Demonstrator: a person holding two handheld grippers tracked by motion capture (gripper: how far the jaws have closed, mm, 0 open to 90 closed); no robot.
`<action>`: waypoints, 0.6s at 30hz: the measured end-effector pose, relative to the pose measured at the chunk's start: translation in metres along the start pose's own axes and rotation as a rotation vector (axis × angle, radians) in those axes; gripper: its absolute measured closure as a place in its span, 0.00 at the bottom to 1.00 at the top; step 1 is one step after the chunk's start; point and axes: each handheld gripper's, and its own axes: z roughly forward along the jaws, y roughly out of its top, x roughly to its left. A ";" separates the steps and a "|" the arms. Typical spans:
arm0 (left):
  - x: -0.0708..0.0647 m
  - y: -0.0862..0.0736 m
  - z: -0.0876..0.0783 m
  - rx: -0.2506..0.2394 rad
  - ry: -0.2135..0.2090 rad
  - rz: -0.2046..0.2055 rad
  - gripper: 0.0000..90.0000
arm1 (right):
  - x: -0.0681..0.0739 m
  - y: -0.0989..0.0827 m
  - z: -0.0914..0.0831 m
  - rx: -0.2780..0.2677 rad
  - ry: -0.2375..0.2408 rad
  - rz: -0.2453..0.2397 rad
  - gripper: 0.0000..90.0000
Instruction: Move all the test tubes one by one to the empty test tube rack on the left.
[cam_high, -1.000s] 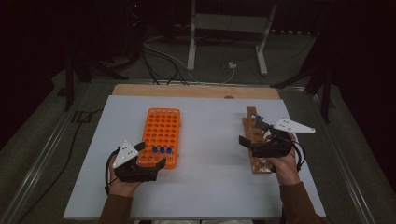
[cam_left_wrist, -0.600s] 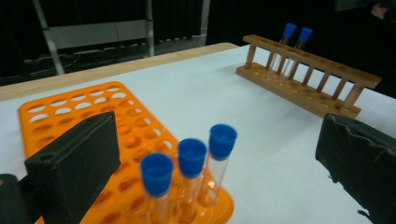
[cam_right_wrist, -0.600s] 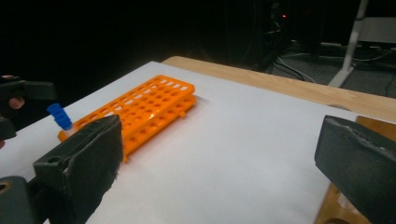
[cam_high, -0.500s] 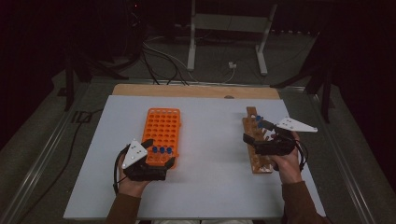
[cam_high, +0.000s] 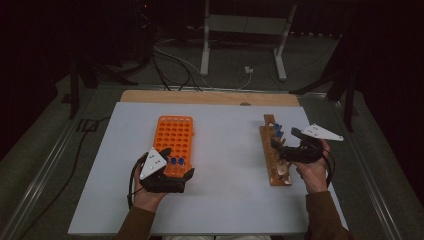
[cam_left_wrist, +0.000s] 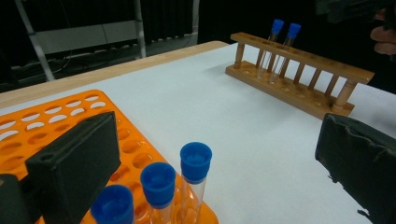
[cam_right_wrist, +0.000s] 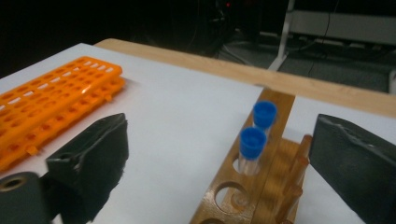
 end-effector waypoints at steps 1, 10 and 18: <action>0.000 0.000 0.001 0.003 -0.001 0.002 0.01 | -0.002 -0.002 0.003 0.006 0.009 0.013 0.07; 0.005 0.002 -0.001 -0.002 0.019 -0.007 0.01 | -0.014 -0.014 0.026 0.080 -0.041 -0.043 0.44; 0.006 0.002 -0.002 -0.005 0.027 -0.007 0.01 | -0.012 -0.017 0.036 0.094 -0.089 -0.096 0.76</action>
